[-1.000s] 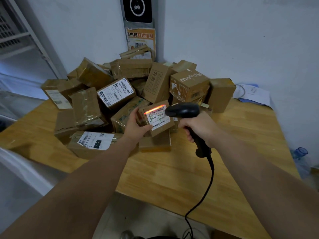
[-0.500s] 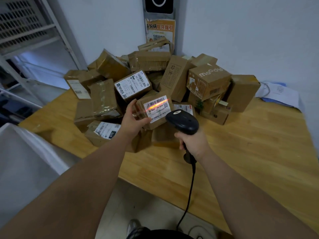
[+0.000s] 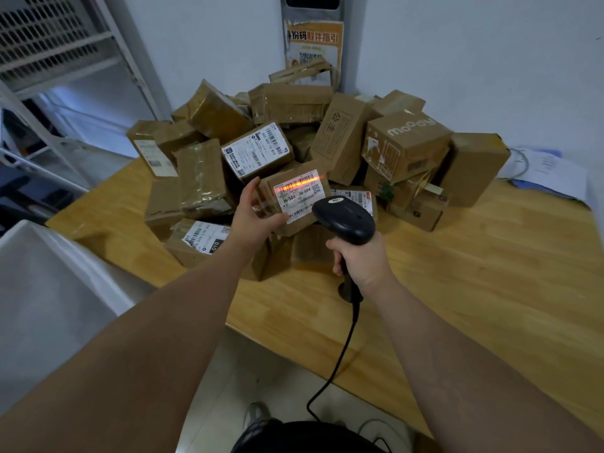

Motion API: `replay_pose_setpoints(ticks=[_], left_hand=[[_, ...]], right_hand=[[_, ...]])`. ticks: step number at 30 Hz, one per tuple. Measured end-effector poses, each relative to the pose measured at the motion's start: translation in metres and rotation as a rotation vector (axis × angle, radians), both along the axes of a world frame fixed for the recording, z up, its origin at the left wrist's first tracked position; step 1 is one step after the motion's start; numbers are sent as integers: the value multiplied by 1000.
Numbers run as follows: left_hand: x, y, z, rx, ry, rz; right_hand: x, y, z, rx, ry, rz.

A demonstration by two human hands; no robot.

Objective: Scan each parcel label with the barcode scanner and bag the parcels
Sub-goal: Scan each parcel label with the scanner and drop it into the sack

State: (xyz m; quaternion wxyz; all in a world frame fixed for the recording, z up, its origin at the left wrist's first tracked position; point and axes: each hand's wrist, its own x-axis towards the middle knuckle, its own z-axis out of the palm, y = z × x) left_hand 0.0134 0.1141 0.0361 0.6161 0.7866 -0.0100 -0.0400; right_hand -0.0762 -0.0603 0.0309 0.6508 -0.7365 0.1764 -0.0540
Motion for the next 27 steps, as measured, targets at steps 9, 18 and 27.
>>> replay_pose_setpoints(ticks=[9, 18, 27], left_hand=[[1, -5, -8, 13, -4, -16], [-2, -7, -8, 53, -59, -53], [-32, -17, -31, -37, 9, -91]], right_hand=[[0, -3, -3, 11, 36, 6], [-2, -2, 0, 31, 70, -6], [-42, -20, -18, 47, 56, -74]])
